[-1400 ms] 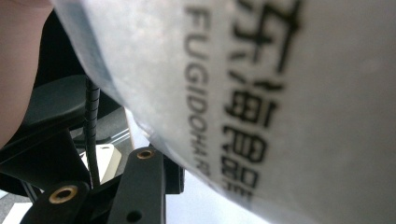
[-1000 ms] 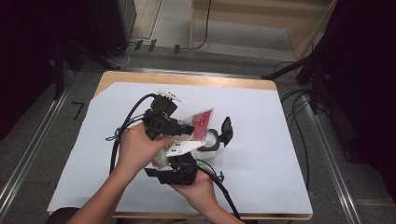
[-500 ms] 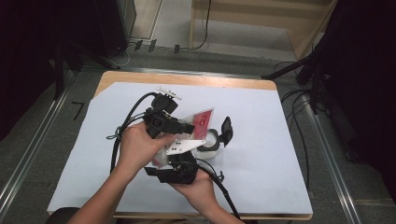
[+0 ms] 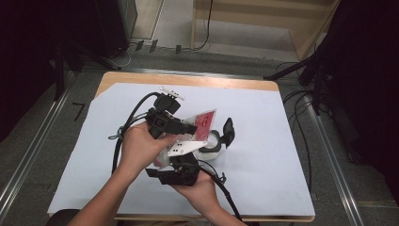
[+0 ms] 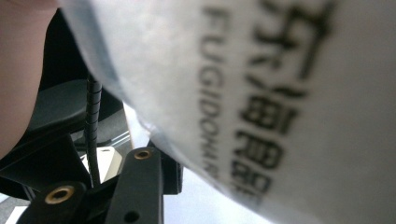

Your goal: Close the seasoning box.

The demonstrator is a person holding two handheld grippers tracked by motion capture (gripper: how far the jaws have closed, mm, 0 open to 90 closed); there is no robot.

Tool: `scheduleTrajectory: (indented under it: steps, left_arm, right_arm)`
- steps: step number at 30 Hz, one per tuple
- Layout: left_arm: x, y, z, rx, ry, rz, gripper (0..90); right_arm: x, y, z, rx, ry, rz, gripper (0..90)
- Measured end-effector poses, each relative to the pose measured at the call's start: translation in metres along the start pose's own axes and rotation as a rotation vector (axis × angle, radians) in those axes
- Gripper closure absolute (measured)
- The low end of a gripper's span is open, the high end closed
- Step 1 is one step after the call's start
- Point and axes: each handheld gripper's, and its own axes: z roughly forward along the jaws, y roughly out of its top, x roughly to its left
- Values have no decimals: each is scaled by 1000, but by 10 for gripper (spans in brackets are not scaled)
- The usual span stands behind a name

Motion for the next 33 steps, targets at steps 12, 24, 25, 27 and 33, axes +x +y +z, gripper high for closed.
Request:
scheduleTrajectory:
  steps: [12,24,25,27,33]
  left_arm:
    - [-2,2,1,8,3,6,749]
    - [-3,4,1,5,5,7,749]
    - [-3,4,1,5,4,6,749]
    - [-3,4,1,5,4,6,747]
    - [-4,4,2,3,8,12,748]
  right_arm:
    - [-1,1,-2,0,-1,4,628]
    - [-1,2,-3,-5,0,15,628]
    - [-1,2,-3,-5,0,15,628]
    - [-1,2,-3,-5,-1,12,628]
    - [0,1,-2,-9,-4,4,610]
